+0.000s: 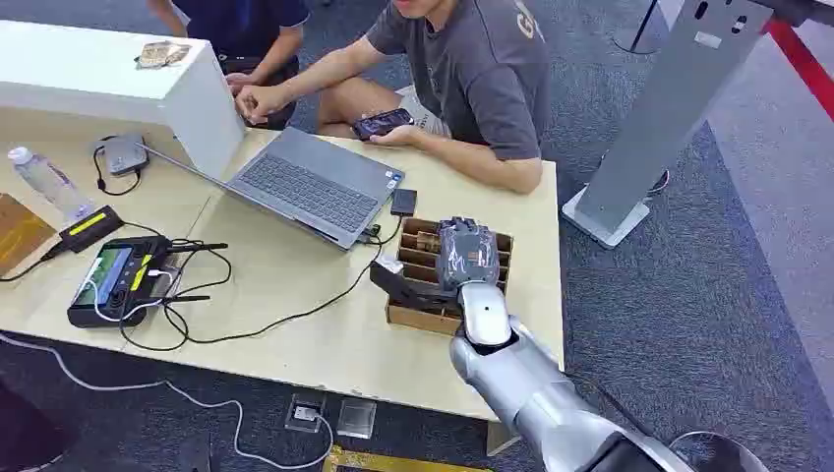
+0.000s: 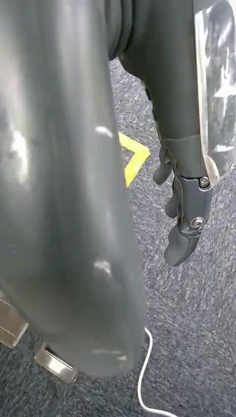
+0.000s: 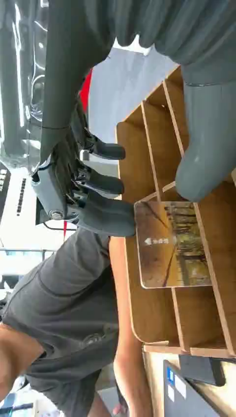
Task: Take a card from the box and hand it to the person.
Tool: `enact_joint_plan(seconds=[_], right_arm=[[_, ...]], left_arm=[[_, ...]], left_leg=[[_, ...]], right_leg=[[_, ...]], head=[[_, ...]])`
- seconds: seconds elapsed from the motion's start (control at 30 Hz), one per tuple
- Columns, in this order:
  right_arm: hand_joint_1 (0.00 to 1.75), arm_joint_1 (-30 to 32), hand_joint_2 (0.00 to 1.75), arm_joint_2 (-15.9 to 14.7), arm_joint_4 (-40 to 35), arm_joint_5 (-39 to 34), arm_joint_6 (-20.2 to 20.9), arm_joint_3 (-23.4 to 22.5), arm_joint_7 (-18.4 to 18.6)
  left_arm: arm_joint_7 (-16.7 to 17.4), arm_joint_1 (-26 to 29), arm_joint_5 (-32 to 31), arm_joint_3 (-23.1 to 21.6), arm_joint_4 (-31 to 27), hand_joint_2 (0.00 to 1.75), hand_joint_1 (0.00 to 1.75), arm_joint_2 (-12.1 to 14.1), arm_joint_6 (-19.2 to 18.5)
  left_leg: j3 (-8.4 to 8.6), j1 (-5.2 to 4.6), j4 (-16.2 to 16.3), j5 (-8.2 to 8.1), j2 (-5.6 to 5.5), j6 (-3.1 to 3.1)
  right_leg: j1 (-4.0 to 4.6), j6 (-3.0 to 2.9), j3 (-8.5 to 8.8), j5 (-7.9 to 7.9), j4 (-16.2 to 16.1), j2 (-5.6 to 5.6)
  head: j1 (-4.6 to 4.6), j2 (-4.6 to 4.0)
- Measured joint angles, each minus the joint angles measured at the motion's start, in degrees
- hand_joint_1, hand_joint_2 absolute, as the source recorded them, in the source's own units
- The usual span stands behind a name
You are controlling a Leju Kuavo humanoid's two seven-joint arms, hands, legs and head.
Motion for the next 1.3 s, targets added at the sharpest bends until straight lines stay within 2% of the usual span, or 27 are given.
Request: enact_joint_plan(seconds=[0.27,0.77,0.83,1.1,1.17,1.3], right_arm=[[0.98,0.74,1.75,-0.02,0.13,-0.37,0.37,0.0,-0.5],[0.89,0.82,1.75,-0.02,0.13,-0.87,-0.61,0.0,-0.76],[0.94,0.83,1.75,0.0,0.09,-1.23,-0.63,0.0,-0.94],[0.96,0.83,1.75,0.5,-0.26,-2.91,-0.77,-0.07,-2.6],[0.98,0.83,1.75,0.63,-0.5,-3.12,-0.68,-0.07,-2.95],[1.24,0.83,1.75,1.11,-0.61,-3.71,-0.48,-0.07,-3.91]], left_arm=[[-0.09,-0.01,0.0,-0.22,0.0,0.0,0.0,0.11,0.04],[-0.09,0.0,-0.04,-0.57,0.0,0.0,0.0,0.15,0.13],[-0.09,0.0,-0.09,-0.57,0.0,0.0,0.0,0.15,0.13],[-0.09,0.01,-0.13,-0.57,0.0,0.0,0.0,0.17,0.13],[-0.09,0.0,-0.13,-0.57,0.0,0.0,0.0,0.17,0.24],[0.04,0.0,-0.09,-0.57,0.0,0.0,0.0,0.17,0.85]], left_leg=[[-0.02,0.0,0.0,0.0,0.0,0.0],[-0.02,0.0,0.0,0.0,0.0,0.0],[-0.02,0.0,0.0,0.0,0.0,0.0],[-0.02,0.0,0.0,0.0,0.0,0.0],[-0.02,0.0,0.0,0.0,0.0,0.0],[-0.03,0.0,0.0,0.0,0.0,0.0]], right_leg=[[0.0,0.0,-0.01,0.0,0.0,0.01],[0.0,0.0,-0.01,0.0,0.0,0.01],[0.0,0.0,-0.01,0.0,0.0,0.01],[0.0,0.0,-0.01,0.0,0.01,0.0],[0.0,0.0,-0.01,0.0,0.0,0.0],[0.0,0.0,-0.01,0.0,0.0,0.0]], head=[[-0.04,0.0],[-0.02,0.0],[-0.02,0.0],[-0.04,0.0],[-0.07,0.0],[-0.02,0.0]])
